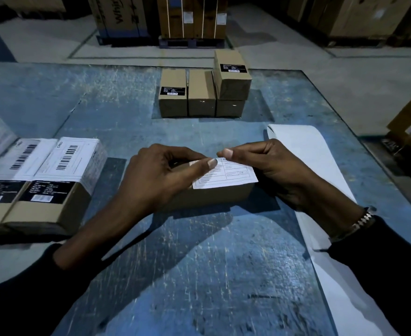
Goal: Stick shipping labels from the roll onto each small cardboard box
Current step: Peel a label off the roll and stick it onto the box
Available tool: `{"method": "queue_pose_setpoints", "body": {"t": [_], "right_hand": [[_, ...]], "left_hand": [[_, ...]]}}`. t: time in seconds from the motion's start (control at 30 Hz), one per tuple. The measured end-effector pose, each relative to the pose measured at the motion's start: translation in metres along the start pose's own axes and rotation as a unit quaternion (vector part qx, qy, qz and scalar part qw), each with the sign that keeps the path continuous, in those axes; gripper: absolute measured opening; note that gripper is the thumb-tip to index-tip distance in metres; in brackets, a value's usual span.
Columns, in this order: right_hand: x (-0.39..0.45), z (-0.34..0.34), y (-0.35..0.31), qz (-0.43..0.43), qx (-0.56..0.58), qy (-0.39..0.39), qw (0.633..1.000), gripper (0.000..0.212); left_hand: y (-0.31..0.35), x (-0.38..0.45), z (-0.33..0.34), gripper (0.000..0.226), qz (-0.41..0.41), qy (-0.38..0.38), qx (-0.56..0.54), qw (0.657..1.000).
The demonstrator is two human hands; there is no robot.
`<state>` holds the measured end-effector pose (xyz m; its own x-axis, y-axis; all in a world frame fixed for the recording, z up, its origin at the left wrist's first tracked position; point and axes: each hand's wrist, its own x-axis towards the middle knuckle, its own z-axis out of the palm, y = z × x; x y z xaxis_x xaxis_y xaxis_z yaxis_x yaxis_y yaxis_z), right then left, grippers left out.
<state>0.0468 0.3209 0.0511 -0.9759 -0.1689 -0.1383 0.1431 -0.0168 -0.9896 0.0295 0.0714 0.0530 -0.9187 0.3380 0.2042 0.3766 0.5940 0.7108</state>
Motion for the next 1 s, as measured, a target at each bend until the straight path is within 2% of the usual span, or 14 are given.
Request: {"method": "queue_pose_setpoints", "body": {"t": [0.23,0.4,0.63,0.8,0.87,1.0], "right_hand": [[-0.001,-0.008,0.004,-0.011,-0.091,-0.053,0.994,0.026],[-0.004,-0.009,0.002,-0.025,-0.132,-0.116,0.984,0.035],[-0.006,-0.011,0.002,-0.028,-0.155,-0.123,0.98,0.036],[-0.004,-0.004,0.005,-0.014,-0.113,-0.07,0.991,0.027],[-0.005,-0.004,0.005,-0.028,-0.139,-0.086,0.986,0.026],[-0.007,-0.007,0.0,-0.044,-0.16,-0.127,0.978,0.039]], "left_hand": [[-0.005,0.003,-0.001,0.046,-0.003,-0.041,-0.051,0.998],[-0.005,0.002,-0.001,0.038,-0.008,-0.047,-0.086,0.995],[-0.001,0.0,-0.002,0.026,-0.011,-0.061,-0.134,0.989],[0.0,-0.002,-0.001,0.033,-0.003,-0.039,-0.152,0.988],[-0.001,-0.004,0.001,0.032,0.0,-0.028,-0.157,0.987],[-0.003,-0.011,0.002,0.035,0.005,-0.015,-0.15,0.989]]}}
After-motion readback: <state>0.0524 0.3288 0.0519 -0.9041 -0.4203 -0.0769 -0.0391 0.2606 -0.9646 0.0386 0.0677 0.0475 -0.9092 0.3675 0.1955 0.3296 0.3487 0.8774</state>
